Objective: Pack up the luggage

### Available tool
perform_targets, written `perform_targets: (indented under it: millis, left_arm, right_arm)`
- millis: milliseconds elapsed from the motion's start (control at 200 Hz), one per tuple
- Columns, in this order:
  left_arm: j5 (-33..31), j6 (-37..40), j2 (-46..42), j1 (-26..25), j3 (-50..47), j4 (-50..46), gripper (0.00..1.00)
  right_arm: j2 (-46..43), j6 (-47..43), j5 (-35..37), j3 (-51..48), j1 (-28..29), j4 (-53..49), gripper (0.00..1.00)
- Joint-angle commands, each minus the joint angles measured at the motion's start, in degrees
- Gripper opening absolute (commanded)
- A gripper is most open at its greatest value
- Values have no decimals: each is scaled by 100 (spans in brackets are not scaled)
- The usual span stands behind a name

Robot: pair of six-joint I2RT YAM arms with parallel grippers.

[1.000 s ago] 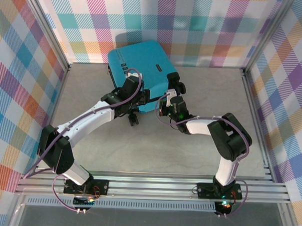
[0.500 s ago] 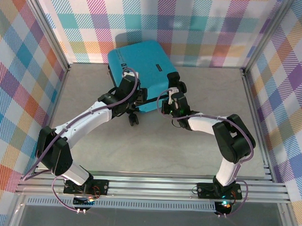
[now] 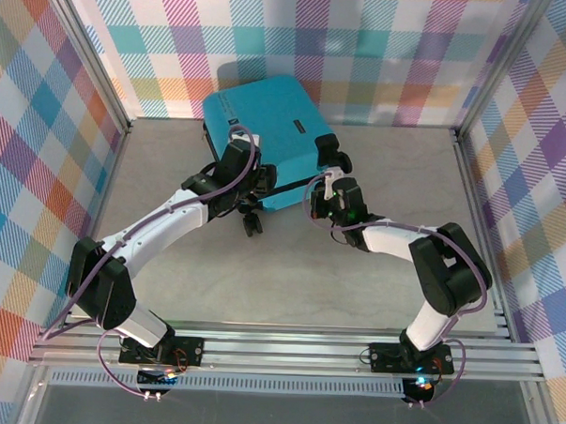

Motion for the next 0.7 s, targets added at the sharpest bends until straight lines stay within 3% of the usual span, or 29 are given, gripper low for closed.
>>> perform_targets:
  millis: [0, 390, 695]
  left_arm:
    - [-44, -118, 421, 210, -357, -1336, 57]
    - [-269, -88, 957, -688, 251, -1289, 56]
    - [-1219, -249, 1651, -717, 379, -1761, 56]
  right_arm:
    - [158, 552, 820, -179, -319, -109, 0]
    - [307, 523, 929, -90, -301, 15, 0]
    - [135, 445, 1629, 39, -357, -635, 0]
